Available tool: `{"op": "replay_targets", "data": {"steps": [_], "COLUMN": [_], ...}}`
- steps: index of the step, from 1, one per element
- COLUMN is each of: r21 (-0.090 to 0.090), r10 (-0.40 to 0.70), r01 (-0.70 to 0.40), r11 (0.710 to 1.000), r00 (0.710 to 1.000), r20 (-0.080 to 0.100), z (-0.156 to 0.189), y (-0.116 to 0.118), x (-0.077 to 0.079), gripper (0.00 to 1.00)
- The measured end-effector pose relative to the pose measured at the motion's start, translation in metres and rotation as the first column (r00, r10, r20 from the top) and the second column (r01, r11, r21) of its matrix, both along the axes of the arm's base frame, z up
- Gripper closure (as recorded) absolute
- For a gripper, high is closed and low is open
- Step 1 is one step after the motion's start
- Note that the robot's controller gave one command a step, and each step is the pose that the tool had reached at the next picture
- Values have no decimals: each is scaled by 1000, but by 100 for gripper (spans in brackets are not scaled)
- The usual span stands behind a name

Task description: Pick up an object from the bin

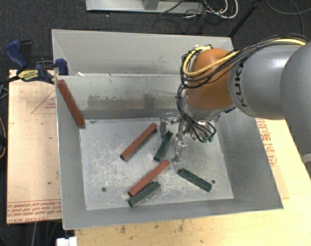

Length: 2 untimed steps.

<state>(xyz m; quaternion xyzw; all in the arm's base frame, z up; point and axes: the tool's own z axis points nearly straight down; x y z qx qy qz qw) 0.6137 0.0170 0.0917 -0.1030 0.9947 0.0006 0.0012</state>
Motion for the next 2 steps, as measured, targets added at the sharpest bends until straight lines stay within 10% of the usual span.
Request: {"op": "replay_targets", "data": {"steps": [1, 2], "r21": [-1, -1], "r10": [457, 457], "r01": [-457, -457], "r11": [890, 890], "r00": [890, 890], "r20": [2, 2], "z": [-20, -20], "y": [4, 4], "x": [-26, -26], "gripper": [100, 100]}}
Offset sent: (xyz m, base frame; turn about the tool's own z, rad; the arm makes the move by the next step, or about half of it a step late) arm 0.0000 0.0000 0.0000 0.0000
